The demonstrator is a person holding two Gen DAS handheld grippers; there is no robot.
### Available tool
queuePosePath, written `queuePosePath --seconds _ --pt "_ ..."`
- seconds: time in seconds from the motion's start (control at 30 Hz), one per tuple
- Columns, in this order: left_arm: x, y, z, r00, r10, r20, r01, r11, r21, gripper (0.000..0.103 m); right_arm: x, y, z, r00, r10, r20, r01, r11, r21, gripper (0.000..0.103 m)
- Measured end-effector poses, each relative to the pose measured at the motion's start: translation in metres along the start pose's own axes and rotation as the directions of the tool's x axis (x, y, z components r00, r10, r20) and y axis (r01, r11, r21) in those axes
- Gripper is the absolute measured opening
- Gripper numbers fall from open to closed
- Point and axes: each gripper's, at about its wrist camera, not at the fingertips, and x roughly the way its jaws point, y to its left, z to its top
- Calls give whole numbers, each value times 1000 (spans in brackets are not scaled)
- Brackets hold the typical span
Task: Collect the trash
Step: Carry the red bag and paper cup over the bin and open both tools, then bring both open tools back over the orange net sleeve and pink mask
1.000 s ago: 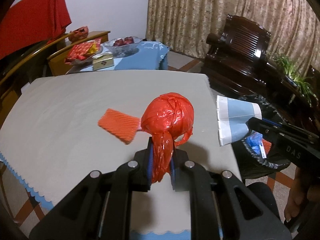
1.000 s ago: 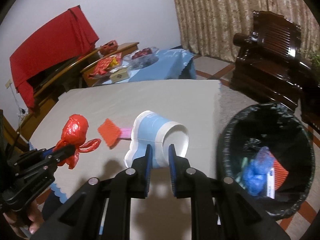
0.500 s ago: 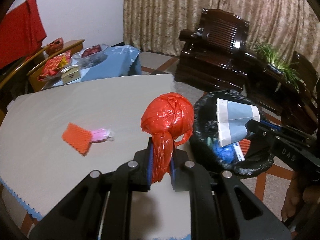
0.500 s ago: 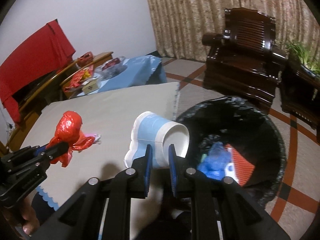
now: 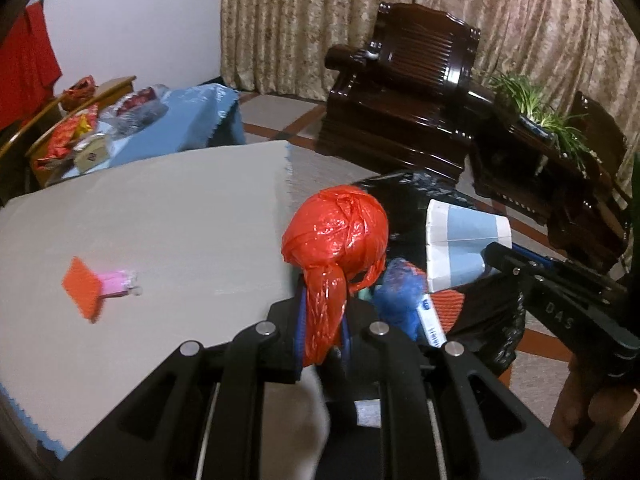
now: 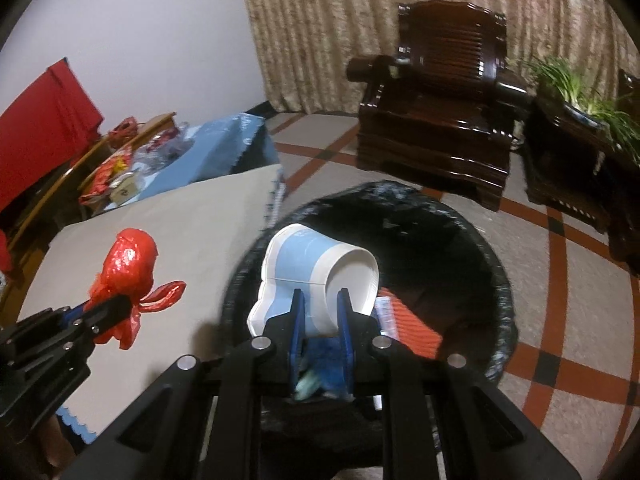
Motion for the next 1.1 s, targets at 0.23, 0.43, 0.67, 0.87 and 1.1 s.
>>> queuePosePath --seconds 0.23,0.43,0.67,0.87,1.1 --pt "44 -30 5 998 -48 -45 48 999 1 13 28 -32 2 998 -39 -43 40 999 23 16" --pt "82 -46 9 993 -68 -97 70 997 18 14 48 -47 6 996 -55 -66 58 998 34 17" --pt "117 -47 0 985 -64 -158 74 995 61 32 75 -61 -5 986 -68 -152 78 995 61 23" --pt "118 -34 -14 985 -41 -169 52 997 61 39 71 -67 -26 982 -72 -173 89 992 90 24" --pt "94 -16 -21 987 -32 -155 38 999 36 48 60 -50 -41 976 -81 -203 94 994 58 29"
